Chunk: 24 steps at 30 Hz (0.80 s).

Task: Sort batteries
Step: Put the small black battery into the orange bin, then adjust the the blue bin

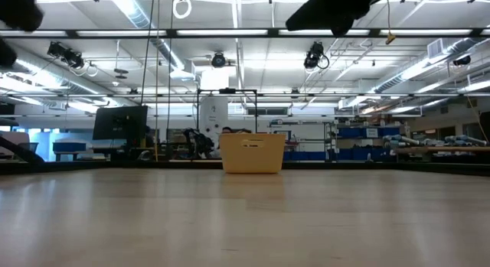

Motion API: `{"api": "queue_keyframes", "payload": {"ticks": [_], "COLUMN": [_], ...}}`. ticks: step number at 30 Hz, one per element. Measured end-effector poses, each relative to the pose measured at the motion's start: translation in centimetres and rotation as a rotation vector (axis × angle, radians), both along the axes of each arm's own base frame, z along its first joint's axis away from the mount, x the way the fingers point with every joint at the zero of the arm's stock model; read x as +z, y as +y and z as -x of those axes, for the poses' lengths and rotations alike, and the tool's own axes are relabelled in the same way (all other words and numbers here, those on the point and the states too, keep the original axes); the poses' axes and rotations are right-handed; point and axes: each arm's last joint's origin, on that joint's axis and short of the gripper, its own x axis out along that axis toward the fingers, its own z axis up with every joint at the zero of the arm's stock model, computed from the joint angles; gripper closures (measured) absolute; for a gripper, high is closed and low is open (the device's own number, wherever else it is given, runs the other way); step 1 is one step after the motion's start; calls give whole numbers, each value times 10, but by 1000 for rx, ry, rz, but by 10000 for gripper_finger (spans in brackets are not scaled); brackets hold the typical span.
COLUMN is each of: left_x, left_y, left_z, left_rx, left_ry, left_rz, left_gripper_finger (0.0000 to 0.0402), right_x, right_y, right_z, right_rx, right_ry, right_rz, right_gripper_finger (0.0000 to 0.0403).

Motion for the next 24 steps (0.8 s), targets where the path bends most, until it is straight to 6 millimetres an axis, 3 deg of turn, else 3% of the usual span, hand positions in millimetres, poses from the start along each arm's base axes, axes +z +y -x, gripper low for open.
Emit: {"api": "queue_keyframes", "payload": {"ticks": [6,11,16,24], "left_x": [-36,-52,-57,-56], "left_y": [-13,-12,-10,-10], "left_z": [16,22,24,25], "left_rx": [6,-6,-45,-53], "left_ry": [14,-13,-16,2], "left_rz": [41,24,17,27], "left_gripper_finger": [370,370,342,280], "right_x": [-1,0,-3,-14], "right_y": [1,1,3,9], "right_z": [1,1,3,13], "right_rx": [3,-21,-28,-69], "right_ry": [7,-1,23,130], "right_rz": [1,-21,-55,-131], "right_gripper_finger": [391,392,377,390]}}
